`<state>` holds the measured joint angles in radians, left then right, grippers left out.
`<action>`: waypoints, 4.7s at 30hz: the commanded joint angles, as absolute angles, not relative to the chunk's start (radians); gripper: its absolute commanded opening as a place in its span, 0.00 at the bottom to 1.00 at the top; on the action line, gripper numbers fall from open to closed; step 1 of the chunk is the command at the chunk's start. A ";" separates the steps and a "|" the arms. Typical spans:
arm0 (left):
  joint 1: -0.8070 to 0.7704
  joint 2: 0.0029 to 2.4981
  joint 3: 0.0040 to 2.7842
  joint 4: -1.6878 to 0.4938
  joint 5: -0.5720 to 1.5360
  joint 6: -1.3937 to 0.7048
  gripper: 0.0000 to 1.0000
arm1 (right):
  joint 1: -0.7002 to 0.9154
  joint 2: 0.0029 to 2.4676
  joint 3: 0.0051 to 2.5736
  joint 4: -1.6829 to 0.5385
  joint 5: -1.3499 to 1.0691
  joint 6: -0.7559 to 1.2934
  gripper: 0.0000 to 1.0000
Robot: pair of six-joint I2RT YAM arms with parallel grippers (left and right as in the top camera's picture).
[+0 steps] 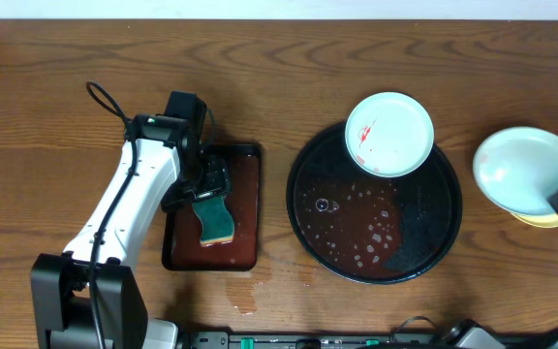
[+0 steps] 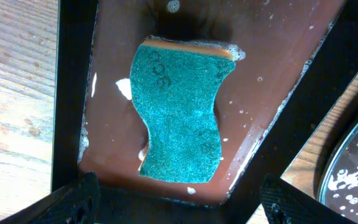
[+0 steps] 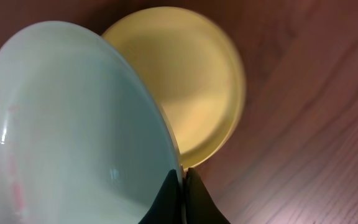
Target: Clean dirty plates on tray and stack at the side
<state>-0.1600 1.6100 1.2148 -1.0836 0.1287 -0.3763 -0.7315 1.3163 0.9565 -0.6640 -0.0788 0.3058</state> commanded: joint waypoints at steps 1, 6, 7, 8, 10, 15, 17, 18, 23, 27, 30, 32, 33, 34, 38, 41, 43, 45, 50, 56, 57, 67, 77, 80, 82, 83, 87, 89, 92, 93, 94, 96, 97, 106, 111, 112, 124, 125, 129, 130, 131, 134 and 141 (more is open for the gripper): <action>-0.157 1.599 1.226 -1.086 0.131 -0.370 0.83 | -0.817 1.402 0.978 -0.627 -0.128 0.357 0.01; -0.157 1.599 1.226 -1.086 0.131 -0.370 0.83 | -0.865 1.509 0.978 -0.590 -0.128 0.389 0.01; -0.157 1.599 1.226 -1.086 0.131 -0.370 0.84 | -0.865 1.525 0.978 -0.580 -0.128 0.388 0.02; -0.157 1.599 1.226 -1.086 0.131 -0.370 0.84 | -0.865 1.531 0.978 -0.573 -0.134 0.383 0.14; -0.157 1.599 1.226 -1.086 0.131 -0.370 0.84 | -0.860 1.525 0.983 -0.560 -0.198 0.348 0.41; -0.157 1.599 1.226 -1.086 0.131 -0.370 0.84 | -0.786 1.456 1.025 -0.527 -0.505 0.236 0.43; -0.157 1.599 1.226 -1.086 0.131 -0.370 0.83 | -0.717 1.407 1.036 -0.535 -0.592 0.199 0.44; -0.157 1.599 1.226 -1.086 0.131 -0.370 0.83 | -0.677 1.383 1.036 -0.540 -0.608 0.182 0.44; -0.157 1.599 1.226 -1.086 0.131 -0.370 0.83 | -0.412 1.317 1.036 -0.635 -0.524 0.104 0.46; -0.157 1.599 1.226 -1.086 0.131 -0.370 0.84 | -0.195 1.348 1.023 -0.678 -0.322 0.045 0.51; -0.157 1.599 1.226 -1.086 0.131 -0.370 0.83 | -0.074 1.415 1.018 -0.661 -0.116 0.014 0.63; -0.157 1.599 1.226 -1.086 0.131 -0.370 0.84 | -0.031 1.473 1.018 -0.623 -0.028 -0.015 0.67; -0.157 1.599 1.226 -1.086 0.131 -0.370 0.83 | -0.019 1.511 1.018 -0.592 -0.006 -0.017 0.65; -0.157 1.599 1.226 -1.086 0.131 -0.370 0.83 | -0.014 1.542 1.018 -0.562 -0.006 -0.016 0.63; -0.157 1.599 1.226 -1.086 0.131 -0.370 0.83 | -0.014 1.655 1.018 -0.482 0.008 0.018 0.52; -0.157 1.599 1.226 -1.086 0.131 -0.370 0.84 | -0.021 1.710 1.018 -0.419 0.002 0.093 0.49; -0.157 1.599 1.226 -1.086 0.131 -0.370 0.84 | -0.021 1.730 1.018 -0.382 -0.029 0.111 0.45; -0.157 1.599 1.226 -1.086 0.131 -0.370 0.83 | -0.020 1.747 1.018 -0.355 -0.068 0.144 0.45; -0.157 1.599 1.226 -1.086 0.131 -0.370 0.83 | -0.020 1.798 1.018 -0.338 -0.082 0.187 0.27; -0.157 1.599 1.226 -1.086 0.131 -0.370 0.84 | -0.020 1.812 1.020 -0.357 -0.083 0.187 0.01; -0.157 1.599 1.226 -1.086 0.131 -0.370 0.84 | -0.019 1.795 1.020 -0.368 -0.083 0.186 0.01; -0.157 1.599 1.226 -1.086 0.131 -0.370 0.83 | -0.019 1.471 1.020 -0.583 -0.083 0.187 0.01; -0.157 1.599 1.226 -1.086 0.131 -0.370 0.83 | -0.011 1.399 0.985 -0.932 -0.076 0.454 0.01; -0.157 1.599 1.226 -1.086 0.131 -0.370 0.84 | 0.002 1.399 0.919 -0.886 -0.068 0.524 0.01; -0.157 1.599 1.226 -1.086 0.131 -0.370 0.83 | 0.009 1.399 0.870 -0.840 -0.049 0.559 0.01; -0.157 1.599 1.226 -1.086 0.131 -0.370 0.83 | 0.009 1.399 0.849 -0.817 -0.049 0.562 0.01; -0.157 1.599 1.226 -1.086 0.131 -0.370 0.84 | 0.014 1.399 0.796 -0.748 -0.087 0.489 0.02; -0.157 1.599 1.226 -1.086 0.131 -0.370 0.83 | 0.022 1.398 0.799 -0.725 -0.117 0.345 0.13; -0.157 1.599 1.226 -1.086 0.131 -0.370 0.83 | 0.022 1.389 0.825 -0.728 -0.170 0.185 0.31; -0.157 1.599 1.226 -1.086 0.131 -0.370 0.84 | 0.022 1.385 0.839 -0.734 -0.181 0.149 0.32; -0.157 1.599 1.226 -1.086 0.131 -0.370 0.84 | 0.022 1.382 0.854 -0.741 -0.183 0.124 0.32; -0.157 1.599 1.226 -1.086 0.131 -0.370 0.84 | 0.022 1.380 0.888 -0.757 -0.164 0.086 0.35; -0.157 1.599 1.226 -1.086 0.131 -0.370 0.83 | 0.020 1.380 0.904 -0.760 -0.134 0.080 0.38; -0.157 1.599 1.226 -1.086 0.131 -0.371 0.83 | 0.004 1.443 0.908 -0.682 -0.080 0.020 0.39; -0.157 1.599 1.226 -1.086 0.131 -0.370 0.84 | 0.003 1.565 0.901 -0.677 -0.079 0.022 0.42; -0.157 1.599 1.226 -1.086 0.131 -0.370 0.84 | 0.003 1.588 0.901 -0.672 -0.079 0.025 0.41; -0.157 1.599 1.226 -1.079 0.131 -0.370 0.83 | 0.005 1.706 0.901 -0.632 -0.080 0.051 0.01; -0.157 1.599 1.226 -1.079 0.131 -0.370 0.84 | 0.006 1.706 0.901 -0.633 -0.081 0.051 0.01; -0.157 1.599 1.226 -1.079 0.131 -0.371 0.84 | 0.007 1.706 0.901 -0.648 -0.105 0.013 0.01; -0.157 1.599 1.226 -1.079 0.132 -0.374 0.84 | 0.009 1.706 0.901 -0.649 -0.131 -0.015 0.01; -0.157 1.599 1.226 -1.083 0.135 -0.379 0.91 | 0.009 1.706 0.901 -0.648 -0.165 -0.045 0.01; -0.157 1.599 1.226 -1.097 0.166 -0.378 0.98 | 0.010 1.706 0.901 -0.646 -0.204 -0.065 0.01; -0.163 1.601 1.201 -1.003 0.168 -0.343 0.93 | 0.026 1.706 0.901 -0.646 -0.207 -0.065 0.01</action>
<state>-0.1604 1.6100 1.2148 -1.0252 0.1593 -0.3656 -0.0025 1.6867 0.9043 -0.6395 -0.1623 -0.0364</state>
